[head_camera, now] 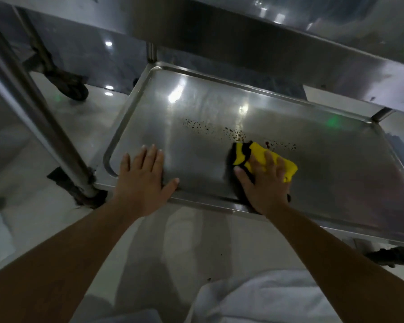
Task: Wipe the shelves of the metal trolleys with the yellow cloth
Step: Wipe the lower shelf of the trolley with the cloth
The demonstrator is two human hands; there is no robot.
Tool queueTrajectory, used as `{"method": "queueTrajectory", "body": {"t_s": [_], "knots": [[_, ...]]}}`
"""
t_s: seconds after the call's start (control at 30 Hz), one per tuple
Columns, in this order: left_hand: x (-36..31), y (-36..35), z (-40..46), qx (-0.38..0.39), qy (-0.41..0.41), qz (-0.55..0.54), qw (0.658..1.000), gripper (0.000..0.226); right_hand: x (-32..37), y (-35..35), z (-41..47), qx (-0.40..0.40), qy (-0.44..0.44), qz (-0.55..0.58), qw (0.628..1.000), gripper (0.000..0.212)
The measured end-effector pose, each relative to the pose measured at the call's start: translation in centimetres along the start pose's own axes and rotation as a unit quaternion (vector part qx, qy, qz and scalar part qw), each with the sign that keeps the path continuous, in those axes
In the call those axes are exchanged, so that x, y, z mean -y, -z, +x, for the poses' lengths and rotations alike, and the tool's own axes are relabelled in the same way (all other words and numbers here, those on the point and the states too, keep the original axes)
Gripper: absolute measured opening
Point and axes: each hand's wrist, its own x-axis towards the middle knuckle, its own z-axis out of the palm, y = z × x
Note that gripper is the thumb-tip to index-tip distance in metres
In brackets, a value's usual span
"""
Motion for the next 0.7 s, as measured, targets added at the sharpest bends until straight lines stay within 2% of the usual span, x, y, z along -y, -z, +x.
{"method": "queueTrajectory", "body": {"t_s": [0.03, 0.1, 0.2, 0.27, 0.33, 0.4, 0.47, 0.6, 0.63, 0.7], "knots": [[0.1, -0.1, 0.1, -0.003, 0.001, 0.001, 1.0, 0.092, 2.1, -0.5, 0.0, 0.014, 0.056, -0.003, 0.998, 0.085], [0.2, -0.1, 0.4, 0.002, 0.004, -0.003, 1.0, 0.092, 6.3, -1.4, -0.1, 0.039, 0.154, 0.027, 0.987, 0.072], [0.6, 0.1, 0.6, 0.005, 0.003, -0.019, 1.0, 0.096, 9.6, -1.9, -0.1, 0.059, 0.225, 0.068, 0.97, 0.055], [1.0, 0.0, 0.7, 0.013, 0.002, -0.042, 0.999, 0.103, 8.7, -1.5, -0.1, 0.048, 0.244, 0.068, 0.966, 0.052], [1.3, 0.1, 0.7, 0.026, 0.004, -0.054, 0.998, 0.111, 6.0, -1.2, -0.4, 0.015, 0.256, 0.017, 0.966, 0.048], [1.1, 0.2, 0.6, 0.032, 0.01, -0.055, 0.998, 0.116, 3.1, -0.8, -1.2, 0.011, 0.233, -0.042, 0.972, 0.047], [0.7, 0.1, 0.4, 0.033, 0.015, -0.052, 0.998, 0.114, 1.4, -0.4, -2.0, 0.017, 0.22, -0.054, 0.974, 0.049], [0.1, 0.2, 0.6, 0.054, 0.015, -0.046, 0.997, 0.106, 2.3, 0.2, -1.1, 0.081, 0.225, -0.123, 0.963, 0.077], [0.0, 0.4, 0.8, 0.068, 0.015, -0.04, 0.997, 0.105, 3.0, 0.3, -0.4, 0.098, 0.223, -0.152, 0.958, 0.074], [0.0, 0.6, 1.1, 0.094, 0.017, -0.034, 0.995, 0.103, 5.3, 0.1, 1.4, 0.122, 0.224, -0.105, 0.961, 0.058]]}}
